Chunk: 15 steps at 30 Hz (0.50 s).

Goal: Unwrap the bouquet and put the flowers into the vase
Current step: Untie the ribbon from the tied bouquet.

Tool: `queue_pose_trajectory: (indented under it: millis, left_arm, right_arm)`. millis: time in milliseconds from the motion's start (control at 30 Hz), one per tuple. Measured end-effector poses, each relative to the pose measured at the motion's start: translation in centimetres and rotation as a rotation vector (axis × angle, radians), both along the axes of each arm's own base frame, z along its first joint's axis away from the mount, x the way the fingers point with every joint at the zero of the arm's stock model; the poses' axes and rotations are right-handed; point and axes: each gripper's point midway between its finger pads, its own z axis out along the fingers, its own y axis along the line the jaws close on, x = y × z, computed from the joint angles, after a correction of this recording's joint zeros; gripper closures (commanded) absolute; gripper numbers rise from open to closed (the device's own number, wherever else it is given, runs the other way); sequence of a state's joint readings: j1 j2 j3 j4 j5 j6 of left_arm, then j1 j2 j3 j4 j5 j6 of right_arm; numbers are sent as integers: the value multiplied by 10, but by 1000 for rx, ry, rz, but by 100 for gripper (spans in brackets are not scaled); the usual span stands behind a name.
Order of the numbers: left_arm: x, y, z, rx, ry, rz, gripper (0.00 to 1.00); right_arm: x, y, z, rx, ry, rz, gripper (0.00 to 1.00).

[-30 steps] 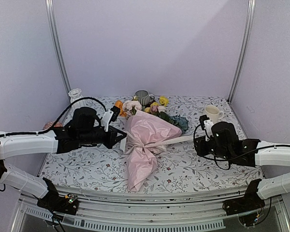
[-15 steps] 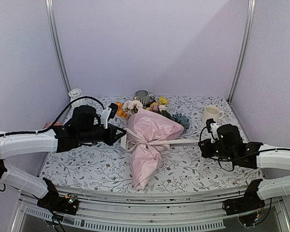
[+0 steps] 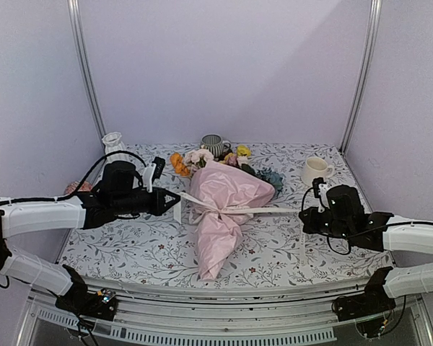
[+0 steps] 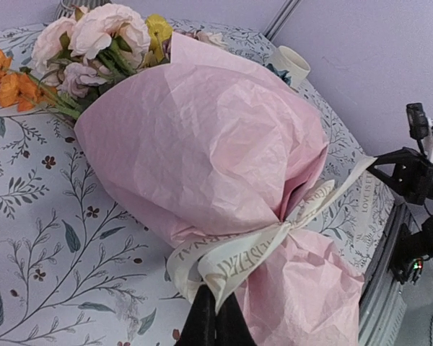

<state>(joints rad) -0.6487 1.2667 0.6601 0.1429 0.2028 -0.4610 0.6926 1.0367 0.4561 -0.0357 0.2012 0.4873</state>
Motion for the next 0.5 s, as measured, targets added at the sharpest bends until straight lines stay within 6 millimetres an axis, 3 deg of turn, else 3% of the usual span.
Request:
queue_pose_trajectory:
  millis: [133,500]
  left_arm:
    - [0,7,-5,-7,16,9,100]
    - [6,14,4,-27,-10,31,100]
  right_arm:
    - [0,-2,-2,9,7,-14,98]
    - [3,-13,-3,17,10,-70,98]
